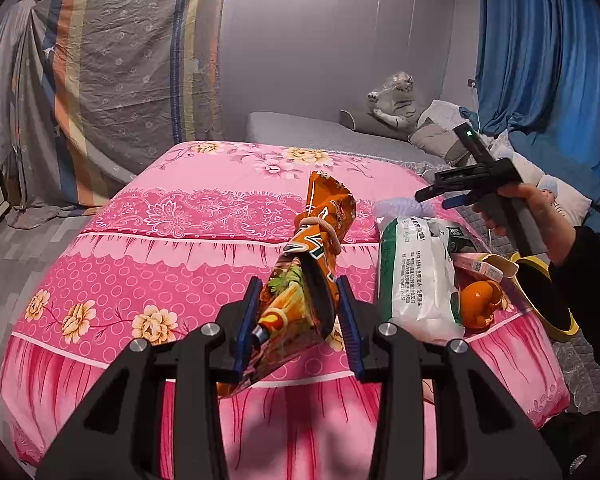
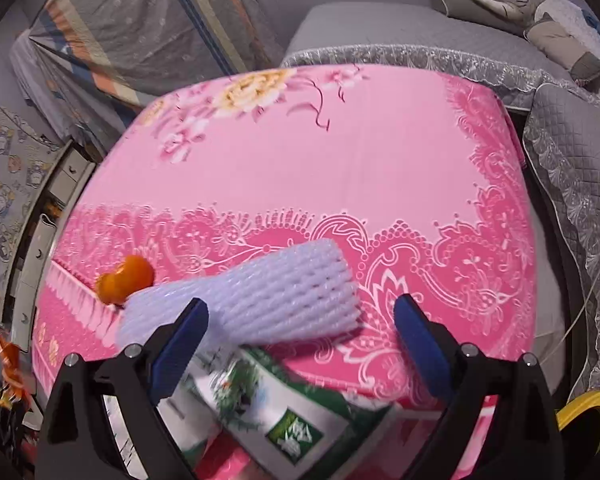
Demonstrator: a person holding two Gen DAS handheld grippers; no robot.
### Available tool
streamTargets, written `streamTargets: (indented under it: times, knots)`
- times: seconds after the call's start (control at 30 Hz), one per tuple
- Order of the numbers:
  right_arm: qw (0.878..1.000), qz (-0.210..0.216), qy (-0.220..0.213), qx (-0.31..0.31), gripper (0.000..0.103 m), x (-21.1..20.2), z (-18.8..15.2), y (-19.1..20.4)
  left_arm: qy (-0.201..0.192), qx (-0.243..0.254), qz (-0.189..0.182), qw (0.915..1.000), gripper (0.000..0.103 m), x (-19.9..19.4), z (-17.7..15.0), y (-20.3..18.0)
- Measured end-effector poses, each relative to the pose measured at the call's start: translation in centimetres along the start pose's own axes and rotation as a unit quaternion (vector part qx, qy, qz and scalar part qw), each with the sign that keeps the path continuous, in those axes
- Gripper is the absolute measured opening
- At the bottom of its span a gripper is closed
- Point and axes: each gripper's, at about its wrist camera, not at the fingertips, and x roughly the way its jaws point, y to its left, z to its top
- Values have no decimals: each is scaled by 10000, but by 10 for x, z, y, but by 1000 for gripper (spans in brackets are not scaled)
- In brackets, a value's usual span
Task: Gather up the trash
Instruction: 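Lift the orange wrapper with the left gripper while the right grasps the white foam net, then carry the orange wrapper and foam net with both grippers over the yellow bin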
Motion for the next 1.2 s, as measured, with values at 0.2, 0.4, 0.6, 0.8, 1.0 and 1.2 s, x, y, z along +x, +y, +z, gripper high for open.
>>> streamTargets:
  times: [0.2,0.4,0.6,0.8,1.0,1.2]
  knots:
    - [9997,130,199,-77,61,19,9,11,45,-61,28,10000,35,4,-2,2]
    - [9987,440,206,-174,9,9,8,19,22,-38,61,10000,35,3,-2,0]
    - [9953,925,-256,-155,8,-38,2,21,-130,-54,82,9999,35,-7,3,-5]
    - [9842,1553,-841,-108,9,-111,-10,20,-304,34,121,9995,35,-20,9,-16]
    - [9764,1809,-1139,-290,9,-168,-42,22,-439,97,44,9990,35,-30,16,-32]
    - [9775,1760,-1136,-234,9,-185,-78,9,-444,161,-73,9989,35,-27,19,-50]
